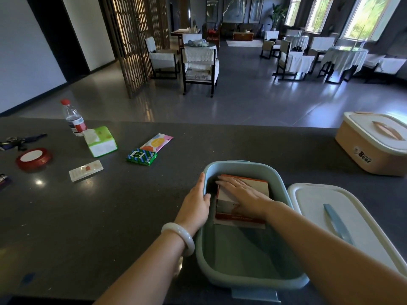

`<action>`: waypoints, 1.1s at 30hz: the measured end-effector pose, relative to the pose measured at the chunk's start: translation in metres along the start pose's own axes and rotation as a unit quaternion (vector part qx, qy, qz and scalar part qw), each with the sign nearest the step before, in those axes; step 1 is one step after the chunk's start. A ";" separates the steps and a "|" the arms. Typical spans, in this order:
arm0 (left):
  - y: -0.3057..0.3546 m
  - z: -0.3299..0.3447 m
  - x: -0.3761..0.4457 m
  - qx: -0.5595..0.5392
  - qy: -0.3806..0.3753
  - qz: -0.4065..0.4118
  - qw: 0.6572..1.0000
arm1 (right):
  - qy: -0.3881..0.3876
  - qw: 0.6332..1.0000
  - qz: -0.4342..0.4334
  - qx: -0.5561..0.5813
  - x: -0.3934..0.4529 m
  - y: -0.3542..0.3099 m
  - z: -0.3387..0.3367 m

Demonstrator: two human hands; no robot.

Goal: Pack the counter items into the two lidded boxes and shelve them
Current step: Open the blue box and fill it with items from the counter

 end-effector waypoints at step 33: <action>-0.068 -0.154 -0.028 0.275 0.095 -0.117 0.949 | 0.038 0.998 -0.046 0.032 0.124 -0.134 -0.055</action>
Point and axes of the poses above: each hand's wrist, its own x-axis towards the middle knuckle, its own z-axis out of the palm, y = z × x, the point moved 9 cm from there along x, towards the middle knuckle, and after that the axes turned 8 degrees about -x, right-handed, at the moved point
